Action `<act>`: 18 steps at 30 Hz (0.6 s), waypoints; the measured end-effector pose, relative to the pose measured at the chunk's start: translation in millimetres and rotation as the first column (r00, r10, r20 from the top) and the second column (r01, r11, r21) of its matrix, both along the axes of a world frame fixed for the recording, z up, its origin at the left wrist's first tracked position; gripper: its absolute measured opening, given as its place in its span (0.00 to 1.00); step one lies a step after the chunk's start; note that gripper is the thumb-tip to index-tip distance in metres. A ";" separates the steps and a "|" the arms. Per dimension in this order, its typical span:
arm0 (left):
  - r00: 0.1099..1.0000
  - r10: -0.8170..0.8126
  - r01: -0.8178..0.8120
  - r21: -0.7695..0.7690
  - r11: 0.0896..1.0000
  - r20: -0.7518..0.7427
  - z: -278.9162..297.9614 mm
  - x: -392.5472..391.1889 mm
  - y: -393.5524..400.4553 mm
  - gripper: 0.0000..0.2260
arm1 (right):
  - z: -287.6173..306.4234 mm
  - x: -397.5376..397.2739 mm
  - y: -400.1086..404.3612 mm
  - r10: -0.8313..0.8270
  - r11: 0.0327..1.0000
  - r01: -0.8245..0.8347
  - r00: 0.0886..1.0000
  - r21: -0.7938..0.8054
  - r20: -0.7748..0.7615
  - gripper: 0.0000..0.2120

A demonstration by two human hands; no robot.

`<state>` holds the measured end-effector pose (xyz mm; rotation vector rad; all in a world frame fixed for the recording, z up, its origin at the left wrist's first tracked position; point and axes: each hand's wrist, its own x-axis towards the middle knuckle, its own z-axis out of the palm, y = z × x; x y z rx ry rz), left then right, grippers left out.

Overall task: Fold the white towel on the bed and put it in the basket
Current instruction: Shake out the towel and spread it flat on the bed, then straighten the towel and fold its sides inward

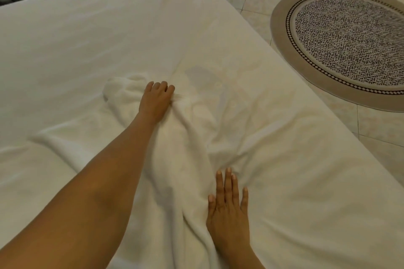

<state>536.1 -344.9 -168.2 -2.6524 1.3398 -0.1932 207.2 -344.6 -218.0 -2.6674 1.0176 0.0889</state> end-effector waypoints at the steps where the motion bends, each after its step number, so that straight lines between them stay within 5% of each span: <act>1: 1.000 0.000 0.001 -0.028 1.000 0.012 1.1 -5.2 2.7 0.10 | 1.9 0.4 -0.2 0.005 1.000 -0.005 1.000 0.000 -0.001 0.27; 7: 0.991 -0.080 0.077 0.026 0.997 0.111 31.2 -23.0 18.7 0.10 | 22.3 -6.1 2.1 0.068 0.998 -0.066 0.994 -0.024 0.080 0.22; 11: 0.999 -0.027 0.021 0.222 0.975 0.021 51.8 -25.8 35.6 0.15 | 42.0 -9.7 -0.7 0.097 0.995 -0.099 0.969 -0.005 0.228 0.20; 14: 0.999 0.046 -0.047 0.220 0.974 0.008 66.4 -33.9 41.0 0.14 | 63.1 -5.4 -6.7 0.052 0.998 -0.061 0.971 0.031 0.234 0.15; 18: 0.983 0.161 -0.143 0.190 0.971 -0.085 70.2 -41.1 43.1 0.15 | 80.6 4.5 -12.9 -0.152 0.933 0.100 0.980 0.346 0.128 0.11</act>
